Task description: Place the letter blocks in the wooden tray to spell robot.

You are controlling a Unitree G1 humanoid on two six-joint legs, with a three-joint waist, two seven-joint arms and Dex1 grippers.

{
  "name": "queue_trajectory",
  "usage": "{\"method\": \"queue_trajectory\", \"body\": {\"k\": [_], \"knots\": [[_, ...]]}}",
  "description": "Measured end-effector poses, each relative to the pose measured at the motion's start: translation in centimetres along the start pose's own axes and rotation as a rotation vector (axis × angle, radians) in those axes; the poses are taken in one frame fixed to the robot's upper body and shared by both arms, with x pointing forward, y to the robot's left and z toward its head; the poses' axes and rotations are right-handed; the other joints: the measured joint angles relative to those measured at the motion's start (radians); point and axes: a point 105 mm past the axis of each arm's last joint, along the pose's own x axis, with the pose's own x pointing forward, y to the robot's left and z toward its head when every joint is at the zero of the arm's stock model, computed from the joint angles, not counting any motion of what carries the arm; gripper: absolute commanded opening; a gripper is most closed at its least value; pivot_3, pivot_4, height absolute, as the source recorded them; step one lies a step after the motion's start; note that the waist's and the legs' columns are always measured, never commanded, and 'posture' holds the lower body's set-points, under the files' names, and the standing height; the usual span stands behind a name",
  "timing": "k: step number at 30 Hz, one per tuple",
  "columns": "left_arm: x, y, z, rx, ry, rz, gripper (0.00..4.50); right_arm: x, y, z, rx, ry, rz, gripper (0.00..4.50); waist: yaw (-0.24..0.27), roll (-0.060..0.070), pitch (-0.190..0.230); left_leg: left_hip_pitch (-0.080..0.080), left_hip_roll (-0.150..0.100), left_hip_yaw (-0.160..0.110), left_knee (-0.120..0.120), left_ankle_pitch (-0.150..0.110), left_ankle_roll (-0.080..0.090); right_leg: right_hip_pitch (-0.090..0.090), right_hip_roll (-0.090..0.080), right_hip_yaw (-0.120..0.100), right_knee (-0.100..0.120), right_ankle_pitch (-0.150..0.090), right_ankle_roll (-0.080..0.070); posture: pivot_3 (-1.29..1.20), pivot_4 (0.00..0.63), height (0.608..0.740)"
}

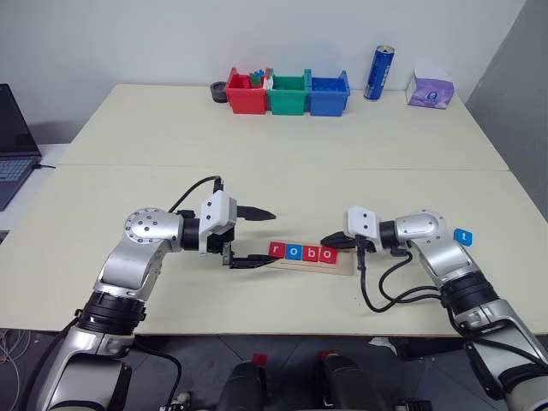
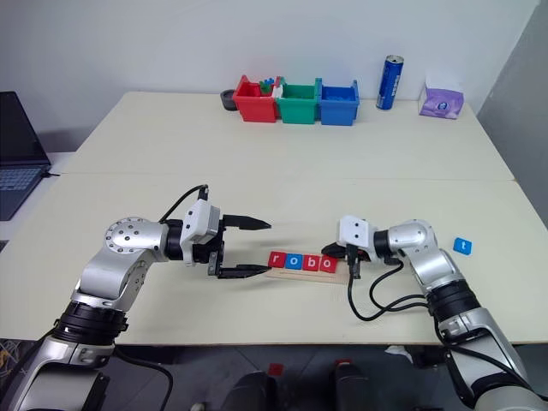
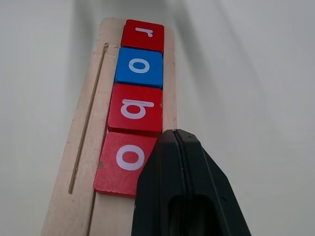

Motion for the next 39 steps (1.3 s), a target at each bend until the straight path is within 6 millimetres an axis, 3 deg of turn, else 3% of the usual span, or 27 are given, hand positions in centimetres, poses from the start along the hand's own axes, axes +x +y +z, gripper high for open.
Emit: {"method": "queue_trajectory", "body": {"k": [12,18,21,25,31,39], "knots": [[0.2,0.0,0.0,0.001,-0.008,-0.002,4.50,-0.1,-0.2,0.2,0.026,-0.014,-0.008,0.02,0.000,0.000,0.000,0.000,0.000,0.000,0.000,0.000,0.000,0.000,0.000,0.000,0.000,0.000,0.000,0.00,0.150,0.740],[0.9,-0.1,0.4,-0.002,-0.039,0.003,4.50,-3.1,-1.4,2.1,0.137,-0.035,-0.128,0.02,0.004,0.000,0.000,-0.001,0.001,-0.002,0.000,0.000,0.000,0.000,-0.001,0.000,0.000,0.000,0.000,0.00,0.150,0.740],[1.9,-0.4,1.0,0.007,-0.074,0.004,4.50,-5.0,-1.3,2.1,0.212,-0.027,-0.229,0.85,0.007,0.000,0.000,-0.002,0.000,-0.002,0.000,0.000,0.000,0.000,-0.002,0.000,-0.001,0.000,0.000,0.00,0.150,0.740],[3.9,-0.4,1.7,-0.012,-0.135,0.024,4.50,-8.8,-0.5,-1.2,0.404,0.065,-0.517,2.26,0.021,0.000,0.000,-0.003,-0.001,-0.002,0.000,0.000,0.000,0.000,-0.002,0.001,0.000,0.000,0.000,0.00,0.150,0.740],[6.7,-0.1,2.7,0.018,-0.156,0.043,4.50,-13.3,-0.7,-3.2,0.509,0.193,-0.901,4.38,0.017,0.001,0.000,0.000,-0.001,0.000,0.000,0.000,0.000,0.000,0.000,0.002,0.000,0.000,0.001,0.00,0.150,0.740],[10.0,-0.2,3.4,0.016,-0.174,0.047,4.50,-16.6,0.9,-5.9,0.735,0.283,-1.343,4.48,0.014,0.002,-0.001,-0.001,-0.001,0.000,0.000,0.000,0.000,0.000,0.001,0.003,0.000,0.000,0.001,0.00,0.150,0.740]]}}
